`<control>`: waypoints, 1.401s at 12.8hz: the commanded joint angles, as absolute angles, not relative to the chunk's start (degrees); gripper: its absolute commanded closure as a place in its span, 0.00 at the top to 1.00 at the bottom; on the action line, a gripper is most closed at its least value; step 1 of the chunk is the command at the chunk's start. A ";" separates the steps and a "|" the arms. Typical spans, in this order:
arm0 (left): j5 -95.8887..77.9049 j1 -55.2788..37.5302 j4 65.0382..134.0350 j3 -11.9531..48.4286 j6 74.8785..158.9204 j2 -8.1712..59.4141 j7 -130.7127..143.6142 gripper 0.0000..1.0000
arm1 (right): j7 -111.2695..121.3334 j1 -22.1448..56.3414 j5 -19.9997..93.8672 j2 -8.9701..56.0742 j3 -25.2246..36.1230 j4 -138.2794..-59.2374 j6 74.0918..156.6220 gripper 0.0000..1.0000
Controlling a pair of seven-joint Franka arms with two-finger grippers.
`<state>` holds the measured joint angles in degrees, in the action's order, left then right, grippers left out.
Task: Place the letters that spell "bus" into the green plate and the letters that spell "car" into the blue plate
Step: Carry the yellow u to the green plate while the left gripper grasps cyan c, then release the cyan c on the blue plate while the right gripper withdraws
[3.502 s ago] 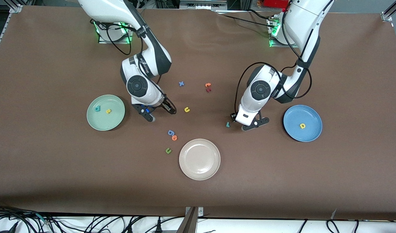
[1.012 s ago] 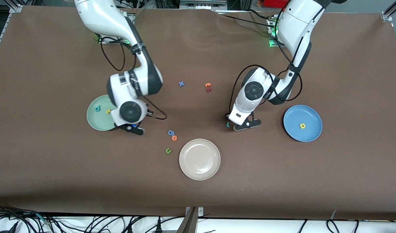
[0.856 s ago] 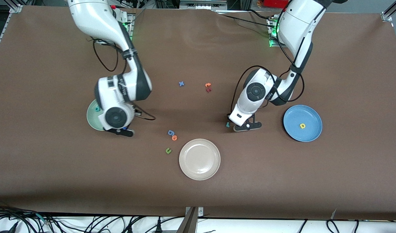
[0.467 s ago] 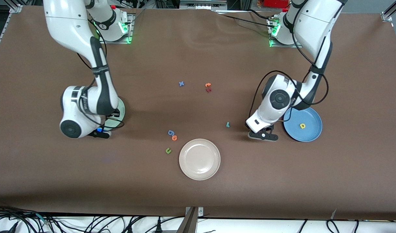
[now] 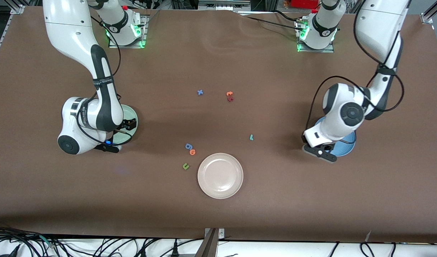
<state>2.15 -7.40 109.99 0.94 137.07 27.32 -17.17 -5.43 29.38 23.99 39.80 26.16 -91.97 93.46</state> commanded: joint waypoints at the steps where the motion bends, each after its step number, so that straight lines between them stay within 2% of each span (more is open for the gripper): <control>1: 1.67 -4.66 113.02 0.01 135.18 24.44 -26.52 0.25 | -8.34 30.14 24.44 38.06 26.01 -86.95 89.31 1.00; 3: 1.67 -4.48 114.78 -1.58 135.18 24.52 -29.69 0.25 | -7.74 30.50 24.08 36.14 26.72 -83.60 85.54 1.00; 7: 1.67 -4.04 118.82 -2.20 135.18 24.96 -29.53 0.26 | -6.42 30.50 18.31 26.39 27.25 -78.85 81.83 1.00; 8: 1.67 -4.04 119.26 -2.20 135.18 25.05 -29.27 0.34 | -6.24 30.59 15.06 24.89 27.07 -77.62 80.52 1.00; 9: 1.67 -4.13 119.27 -2.20 135.18 25.05 -29.18 0.57 | -6.24 30.59 12.85 23.13 27.07 -76.74 76.77 1.00; 10: 1.76 -4.13 118.75 -2.20 135.18 24.96 -29.44 0.92 | -6.24 30.59 12.14 22.51 27.51 -75.16 74.29 1.00; 11: 1.76 -4.13 118.39 -2.20 135.18 24.70 -29.70 1.00 | -5.72 30.59 12.04 21.02 27.60 -74.36 72.18 1.00; 14: 0.02 -5.44 115.68 -1.41 135.17 24.35 -27.70 0.97 | -6.23 33.03 6.70 15.39 26.72 -76.63 70.58 1.00; 16: -6.38 -6.85 114.70 0.87 135.18 24.35 -24.80 0.92 | -6.33 32.70 3.71 10.57 23.58 -83.54 76.95 1.00; 18: -10.89 -9.91 113.91 2.37 135.18 24.52 -16.22 0.90 | -6.24 27.63 1.50 5.91 17.79 -90.15 82.60 1.00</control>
<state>-7.77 -7.12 114.56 1.79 135.61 25.01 -22.59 -6.39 31.54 3.94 12.39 22.90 -81.38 77.49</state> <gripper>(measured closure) 0.093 0.000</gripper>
